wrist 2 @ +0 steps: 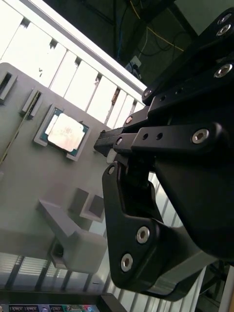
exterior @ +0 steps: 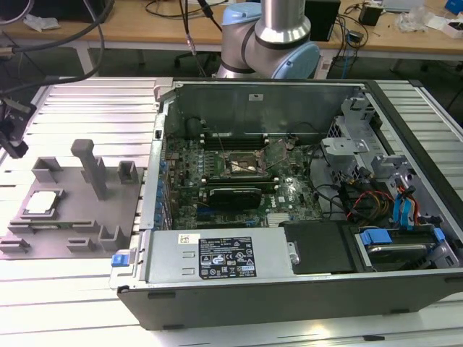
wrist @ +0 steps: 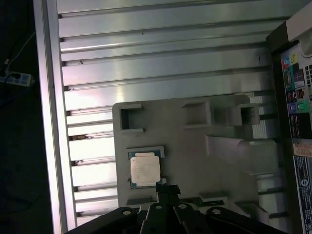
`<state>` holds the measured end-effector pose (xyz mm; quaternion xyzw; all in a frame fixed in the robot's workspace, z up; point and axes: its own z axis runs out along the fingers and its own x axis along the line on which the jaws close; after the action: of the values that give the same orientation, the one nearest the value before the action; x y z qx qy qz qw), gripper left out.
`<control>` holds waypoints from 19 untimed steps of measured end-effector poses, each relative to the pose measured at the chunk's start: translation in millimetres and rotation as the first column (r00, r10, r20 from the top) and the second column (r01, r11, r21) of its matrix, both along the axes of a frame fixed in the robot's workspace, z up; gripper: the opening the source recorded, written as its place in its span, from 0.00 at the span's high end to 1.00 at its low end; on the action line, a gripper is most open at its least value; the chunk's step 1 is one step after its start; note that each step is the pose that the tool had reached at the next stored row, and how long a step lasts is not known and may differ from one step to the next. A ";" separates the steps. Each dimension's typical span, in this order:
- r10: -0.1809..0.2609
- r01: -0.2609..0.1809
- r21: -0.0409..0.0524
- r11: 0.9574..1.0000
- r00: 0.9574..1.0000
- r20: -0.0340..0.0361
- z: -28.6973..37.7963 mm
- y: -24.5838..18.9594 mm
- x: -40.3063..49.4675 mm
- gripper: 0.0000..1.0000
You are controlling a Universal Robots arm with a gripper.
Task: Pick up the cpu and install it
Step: 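Pick up the cpu and move it towards the insertion slot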
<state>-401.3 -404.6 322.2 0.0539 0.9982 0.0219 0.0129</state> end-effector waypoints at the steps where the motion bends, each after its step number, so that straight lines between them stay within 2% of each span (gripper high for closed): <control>1: 0.000 0.000 0.000 1.000 1.000 0.000 -0.7 0.0 -0.4 0.89; 12: 0.000 0.000 0.000 1.000 1.000 0.000 -6.4 0.0 -4.5 0.89; 14: 0.000 0.000 0.000 1.000 1.000 0.000 -8.7 0.0 -5.6 0.89; 19: 0.000 0.000 0.000 1.000 1.000 0.000 -20.0 0.0 -8.5 0.89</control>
<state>-409.8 -404.6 302.2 0.0538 0.9982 0.0219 0.0130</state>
